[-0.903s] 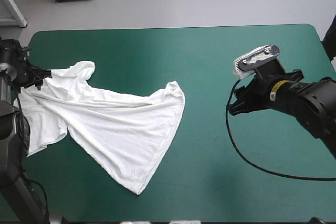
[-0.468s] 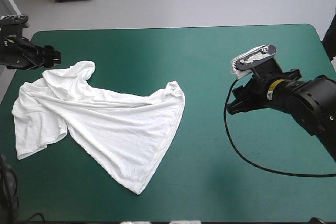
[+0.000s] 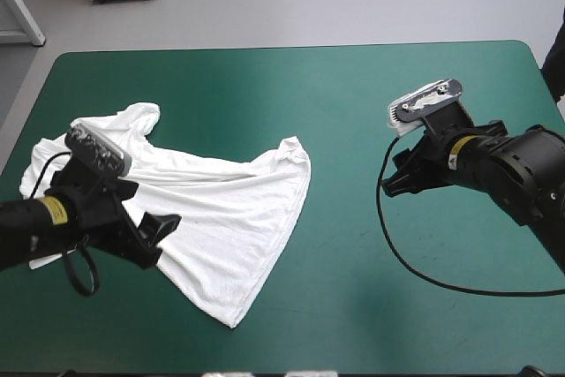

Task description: Fold the cloth

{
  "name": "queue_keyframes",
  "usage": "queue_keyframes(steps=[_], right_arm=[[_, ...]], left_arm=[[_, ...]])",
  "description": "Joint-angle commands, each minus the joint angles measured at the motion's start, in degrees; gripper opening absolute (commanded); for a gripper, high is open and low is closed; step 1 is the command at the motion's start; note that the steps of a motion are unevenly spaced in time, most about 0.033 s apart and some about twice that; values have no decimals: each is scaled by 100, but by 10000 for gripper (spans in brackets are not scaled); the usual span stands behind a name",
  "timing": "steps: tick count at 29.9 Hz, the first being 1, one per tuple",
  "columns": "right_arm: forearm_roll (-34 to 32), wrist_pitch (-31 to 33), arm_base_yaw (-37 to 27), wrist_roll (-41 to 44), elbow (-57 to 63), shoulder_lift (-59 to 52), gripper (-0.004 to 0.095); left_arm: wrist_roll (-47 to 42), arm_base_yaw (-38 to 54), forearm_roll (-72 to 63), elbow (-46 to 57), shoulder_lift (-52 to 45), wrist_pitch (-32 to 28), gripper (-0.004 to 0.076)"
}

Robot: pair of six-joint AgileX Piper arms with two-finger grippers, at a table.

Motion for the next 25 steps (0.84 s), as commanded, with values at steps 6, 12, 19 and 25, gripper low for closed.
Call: queue_keyframes(steps=[6,12,19,25], right_arm=[[-162,-265,18,-69,-176,67,577],[-299,-253,18,-69,-176,389,577],[-328,-331,18,-43,-176,740,577],[-359,-419,18,-43,-176,940,577]], left_arm=[[388,-891,-307,1103,-382,240,568],[553,-1753,312,1873,39,165,566],[543,-2653,669,2136,792,-565,545],[383,-3436,1062,2187,1546,-1194,545]])
